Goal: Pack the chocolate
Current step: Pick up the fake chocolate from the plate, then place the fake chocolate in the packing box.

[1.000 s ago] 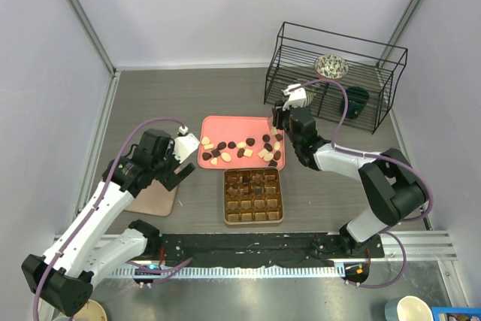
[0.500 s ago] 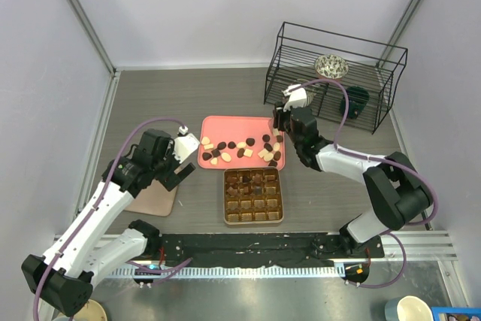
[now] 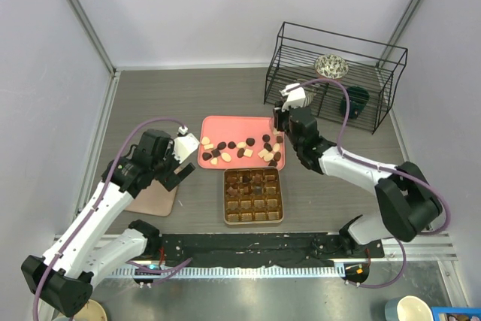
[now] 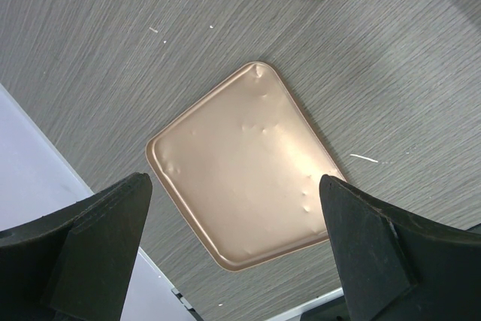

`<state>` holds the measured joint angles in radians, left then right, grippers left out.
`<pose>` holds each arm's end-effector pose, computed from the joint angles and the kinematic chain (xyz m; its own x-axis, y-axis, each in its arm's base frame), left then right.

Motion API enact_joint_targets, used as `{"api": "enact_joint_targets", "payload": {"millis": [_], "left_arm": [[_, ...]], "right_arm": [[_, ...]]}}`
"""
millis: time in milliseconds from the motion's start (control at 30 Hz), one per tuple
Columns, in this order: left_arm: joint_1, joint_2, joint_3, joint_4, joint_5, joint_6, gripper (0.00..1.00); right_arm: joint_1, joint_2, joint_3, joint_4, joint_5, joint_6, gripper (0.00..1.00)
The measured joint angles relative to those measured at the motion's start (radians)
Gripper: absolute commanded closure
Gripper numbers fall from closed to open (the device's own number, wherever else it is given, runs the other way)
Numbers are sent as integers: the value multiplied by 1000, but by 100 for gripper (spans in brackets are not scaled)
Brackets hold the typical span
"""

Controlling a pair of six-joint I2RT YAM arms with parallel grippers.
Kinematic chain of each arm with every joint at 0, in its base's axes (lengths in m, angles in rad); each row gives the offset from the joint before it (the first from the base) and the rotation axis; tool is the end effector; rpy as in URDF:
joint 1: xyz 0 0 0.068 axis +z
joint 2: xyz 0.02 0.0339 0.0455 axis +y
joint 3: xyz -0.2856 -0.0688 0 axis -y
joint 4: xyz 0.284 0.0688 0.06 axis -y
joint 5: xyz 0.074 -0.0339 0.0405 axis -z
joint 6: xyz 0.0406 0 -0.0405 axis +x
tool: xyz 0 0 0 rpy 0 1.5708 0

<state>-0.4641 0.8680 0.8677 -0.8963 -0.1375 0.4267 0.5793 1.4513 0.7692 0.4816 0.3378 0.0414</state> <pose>0.1730 -0.0804 0.3021 -0.4841 0.7008 -0.5240 0.6231 0.6965 0.3558 0.3039 0.1827 0.2422 -0.1767 -0.0689 -0.9819 -0.2376 0.9710 -0.0254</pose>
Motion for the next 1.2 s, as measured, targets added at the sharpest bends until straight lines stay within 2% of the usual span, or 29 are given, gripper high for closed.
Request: {"api": "enact_joint_targets", "payload": {"millis": [167, 267, 567, 667, 800, 967, 1200], "left_arm": [[0, 0, 0, 0, 0, 0, 0], [0, 0, 0, 2, 0, -1, 0], [1, 25, 0, 7, 0, -8, 0], [2, 31, 0, 9, 0, -13, 0], [2, 33, 0, 9, 0, -27, 0], [2, 33, 0, 8, 0, -31, 0], [2, 31, 0, 8, 0, -31, 0]], "right_arm": [[126, -127, 43, -83, 71, -34, 75], [242, -238, 56, -151, 130, -42, 76], [589, -539, 40, -464, 365, 56, 76], [707, -582, 39, -583, 442, 125, 76], [847, -563, 39, -717, 537, 208, 74], [886, -542, 4, -787, 600, 257, 73], [886, -550, -45, -790, 652, 265, 71]]}}
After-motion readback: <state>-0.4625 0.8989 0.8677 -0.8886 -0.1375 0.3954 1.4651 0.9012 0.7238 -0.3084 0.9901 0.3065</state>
